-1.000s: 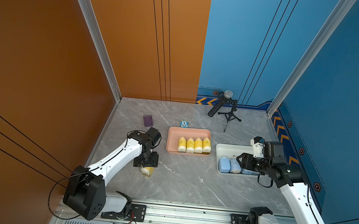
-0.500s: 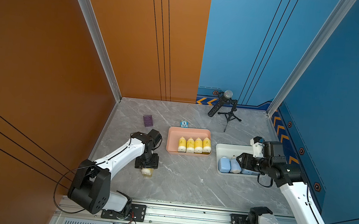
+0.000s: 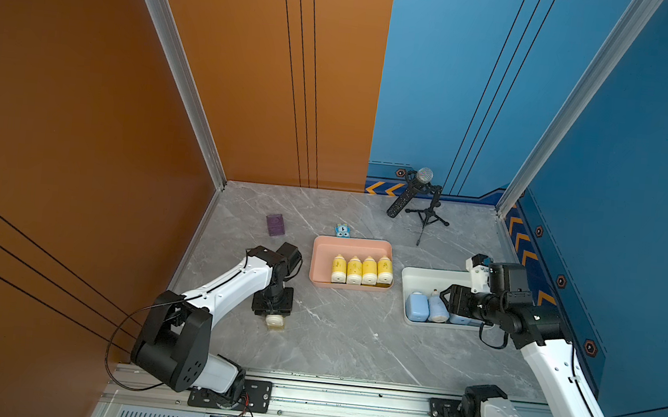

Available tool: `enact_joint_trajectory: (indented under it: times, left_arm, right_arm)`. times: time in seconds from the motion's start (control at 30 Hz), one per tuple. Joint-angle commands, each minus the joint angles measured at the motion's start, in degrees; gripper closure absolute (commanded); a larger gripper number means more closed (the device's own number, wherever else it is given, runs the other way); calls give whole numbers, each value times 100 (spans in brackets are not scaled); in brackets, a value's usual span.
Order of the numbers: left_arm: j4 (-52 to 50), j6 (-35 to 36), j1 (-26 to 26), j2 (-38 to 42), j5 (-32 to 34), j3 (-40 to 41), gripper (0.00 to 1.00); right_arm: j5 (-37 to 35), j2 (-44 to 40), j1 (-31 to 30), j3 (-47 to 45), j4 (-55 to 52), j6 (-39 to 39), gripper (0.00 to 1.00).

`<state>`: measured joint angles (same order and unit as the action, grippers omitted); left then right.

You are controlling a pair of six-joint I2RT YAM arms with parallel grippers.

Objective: Place the pencil sharpeners by color into the storage box
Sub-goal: Pick up the pencil sharpener from the center of the board.

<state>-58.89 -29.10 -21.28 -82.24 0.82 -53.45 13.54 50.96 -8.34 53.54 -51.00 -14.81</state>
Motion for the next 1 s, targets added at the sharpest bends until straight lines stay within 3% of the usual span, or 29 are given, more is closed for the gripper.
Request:
enact_joint_trajectory:
  times: [0.0, 0.5, 0.97]
  left_arm:
    - [-14, -67, 32, 5, -12, 88, 56]
    - [-66, -258, 18, 690, -221, 155, 67]
    - [-306, -240, -7, 728, -439, -686, 67]
  right_arm:
    - [48, -104, 2, -56, -141, 52, 35]
    - [61, -24, 10, -6, -140, 43, 35]
    - [98, -15, 0, -4, -154, 57, 35]
